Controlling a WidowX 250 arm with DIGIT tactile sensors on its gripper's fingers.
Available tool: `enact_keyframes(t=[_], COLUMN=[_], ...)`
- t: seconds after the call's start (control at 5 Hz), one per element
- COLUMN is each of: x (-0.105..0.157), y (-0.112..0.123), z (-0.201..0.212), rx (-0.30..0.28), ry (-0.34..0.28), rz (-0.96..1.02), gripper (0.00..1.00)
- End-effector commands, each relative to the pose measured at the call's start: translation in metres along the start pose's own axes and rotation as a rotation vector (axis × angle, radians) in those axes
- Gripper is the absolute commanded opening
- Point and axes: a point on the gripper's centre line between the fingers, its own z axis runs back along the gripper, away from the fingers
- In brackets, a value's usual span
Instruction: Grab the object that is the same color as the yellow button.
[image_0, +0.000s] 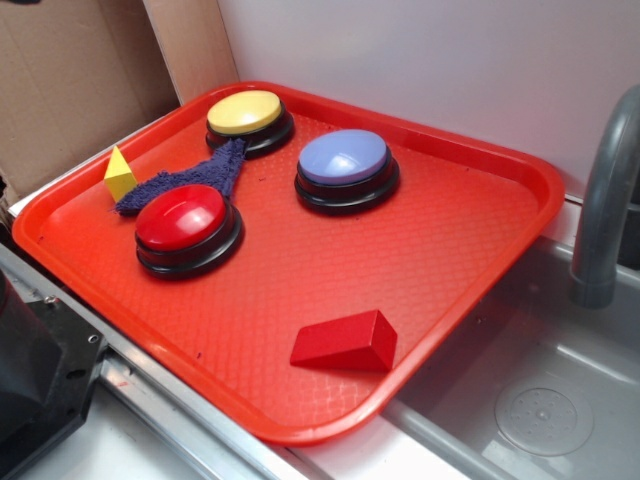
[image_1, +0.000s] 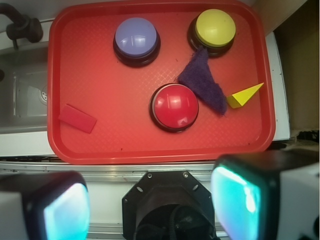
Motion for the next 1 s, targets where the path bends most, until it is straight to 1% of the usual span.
enact_keyframes(t=[0.0,0.2,0.4,0.6,0.8], x=[0.000,0.011,0.019,0.028,0.035], y=[0.000,0.010,0.030,0.051,0.075], z=[0.000,-0.006,-0.011,-0.033,-0.056], rx=[0.000,0.002,-0.021,-0.034,0.005], ry=[0.000,-0.023,-0.038,-0.086,-0.116], rz=[0.000,0.118,0.290,0.468,0.668], gripper=[1.00,1.00,1.00,1.00,1.00])
